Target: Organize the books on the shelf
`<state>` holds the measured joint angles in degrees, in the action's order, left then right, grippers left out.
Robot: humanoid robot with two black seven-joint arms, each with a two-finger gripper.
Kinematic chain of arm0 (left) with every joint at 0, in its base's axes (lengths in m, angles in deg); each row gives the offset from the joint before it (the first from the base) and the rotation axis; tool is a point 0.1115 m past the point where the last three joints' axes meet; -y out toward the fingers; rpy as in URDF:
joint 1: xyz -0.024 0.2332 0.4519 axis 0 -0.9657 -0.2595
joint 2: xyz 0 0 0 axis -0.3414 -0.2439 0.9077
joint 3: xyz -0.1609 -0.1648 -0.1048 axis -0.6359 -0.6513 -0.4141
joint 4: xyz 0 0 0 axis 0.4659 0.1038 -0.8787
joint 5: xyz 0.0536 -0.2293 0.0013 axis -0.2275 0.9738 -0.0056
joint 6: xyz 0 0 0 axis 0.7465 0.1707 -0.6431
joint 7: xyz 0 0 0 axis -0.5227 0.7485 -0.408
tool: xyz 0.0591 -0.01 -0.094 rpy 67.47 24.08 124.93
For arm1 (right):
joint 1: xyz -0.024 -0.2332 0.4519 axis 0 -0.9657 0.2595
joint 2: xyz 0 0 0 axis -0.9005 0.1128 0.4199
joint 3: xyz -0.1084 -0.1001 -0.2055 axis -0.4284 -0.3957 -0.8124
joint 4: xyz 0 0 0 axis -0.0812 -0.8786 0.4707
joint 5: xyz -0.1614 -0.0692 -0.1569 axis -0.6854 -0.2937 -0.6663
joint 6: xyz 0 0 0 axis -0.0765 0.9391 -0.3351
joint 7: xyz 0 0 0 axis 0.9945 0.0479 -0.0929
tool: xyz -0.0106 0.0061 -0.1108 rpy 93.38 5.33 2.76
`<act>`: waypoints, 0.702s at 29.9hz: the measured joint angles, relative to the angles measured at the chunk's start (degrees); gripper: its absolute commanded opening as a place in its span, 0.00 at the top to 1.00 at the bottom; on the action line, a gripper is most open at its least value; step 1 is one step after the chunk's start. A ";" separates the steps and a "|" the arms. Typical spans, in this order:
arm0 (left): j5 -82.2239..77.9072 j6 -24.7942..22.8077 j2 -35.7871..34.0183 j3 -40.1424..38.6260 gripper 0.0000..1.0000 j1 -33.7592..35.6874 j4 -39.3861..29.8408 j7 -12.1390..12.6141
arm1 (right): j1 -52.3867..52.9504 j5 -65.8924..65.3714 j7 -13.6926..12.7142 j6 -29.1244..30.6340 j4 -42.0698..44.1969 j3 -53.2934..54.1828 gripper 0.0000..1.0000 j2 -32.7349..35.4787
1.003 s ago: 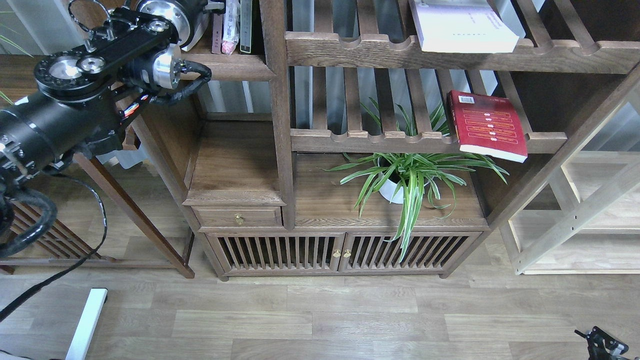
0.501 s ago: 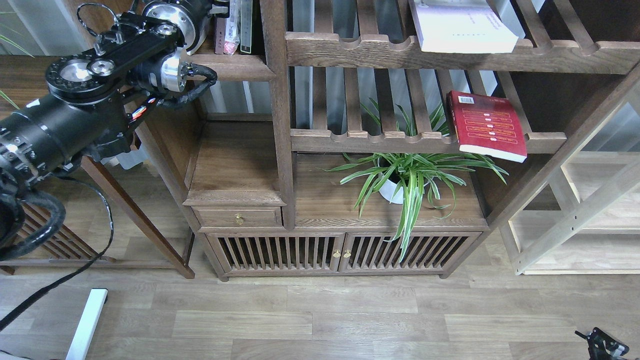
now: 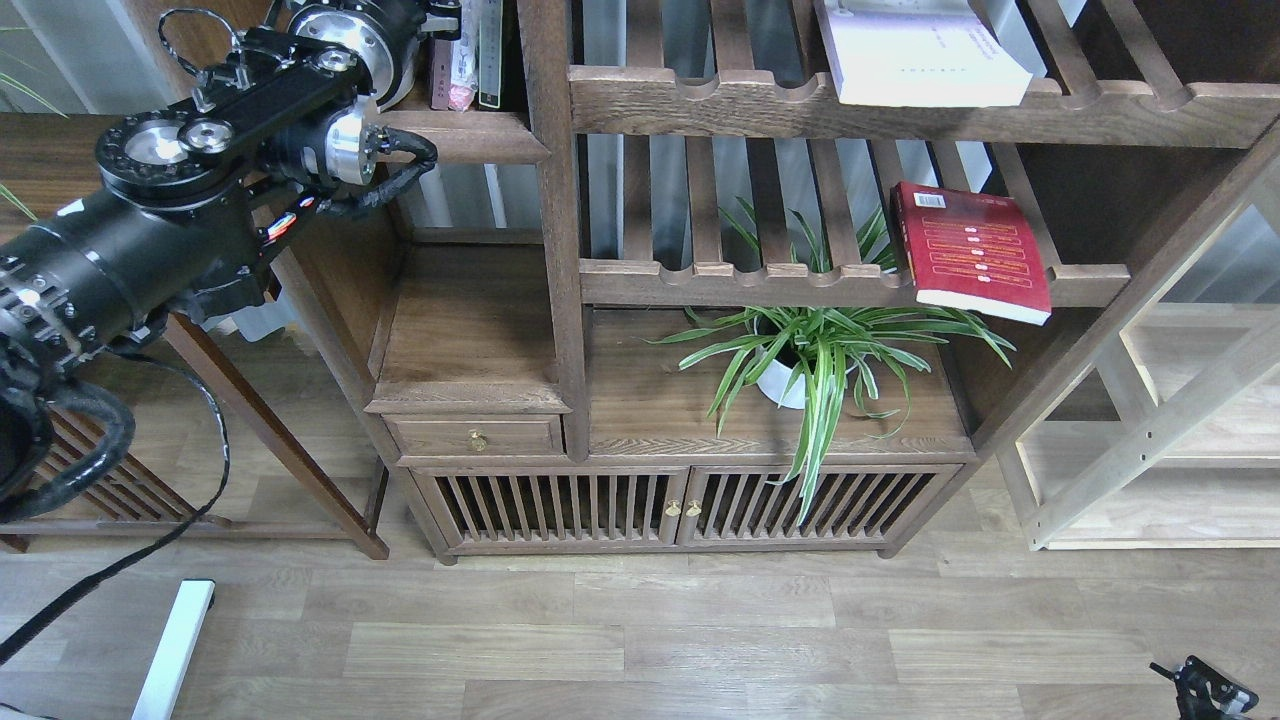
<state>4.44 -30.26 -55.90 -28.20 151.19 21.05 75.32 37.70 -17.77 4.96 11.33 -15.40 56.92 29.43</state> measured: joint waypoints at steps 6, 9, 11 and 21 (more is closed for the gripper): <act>-0.10 0.01 -0.24 -0.29 0.56 0.17 -0.04 0.16 | -0.22 0.00 -0.01 0.00 -0.01 -0.01 0.00 -0.08; -0.11 0.01 -0.26 -0.32 0.54 0.23 -0.13 0.23 | -0.36 -0.01 -0.01 0.00 -0.01 -0.01 0.00 -0.09; -0.12 0.01 -0.26 -0.35 0.51 0.24 -0.13 0.24 | -0.41 -0.02 -0.01 0.00 -0.01 -0.01 0.00 -0.14; -0.12 0.04 -0.40 -0.59 0.42 0.29 -0.78 0.25 | -0.42 -0.03 -0.01 0.00 -0.01 -0.01 0.00 -0.18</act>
<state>4.32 -30.22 -56.29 -28.79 151.48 20.27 75.57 37.29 -17.80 4.95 11.34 -15.41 56.91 29.24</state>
